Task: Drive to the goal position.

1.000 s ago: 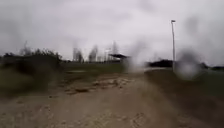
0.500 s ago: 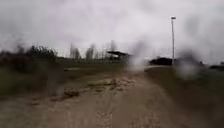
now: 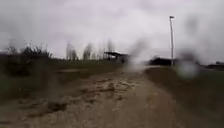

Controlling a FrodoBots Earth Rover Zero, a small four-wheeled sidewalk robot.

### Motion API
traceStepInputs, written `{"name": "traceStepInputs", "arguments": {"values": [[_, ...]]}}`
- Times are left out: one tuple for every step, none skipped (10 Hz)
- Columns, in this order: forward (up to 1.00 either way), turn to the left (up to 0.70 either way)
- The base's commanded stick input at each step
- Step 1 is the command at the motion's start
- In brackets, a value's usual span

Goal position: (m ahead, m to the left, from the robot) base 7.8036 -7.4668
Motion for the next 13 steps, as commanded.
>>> {"name": "traceStepInputs", "arguments": {"values": [[1.00, -0.35], [1.00, 0.00], [1.00, 0.00], [1.00, 0.00], [1.00, 0.00], [1.00, 0.00], [1.00, 0.00], [1.00, 0.04], [1.00, 0.16], [1.00, 0.00], [1.00, 0.00], [1.00, 0.00], [1.00, 0.00]]}}
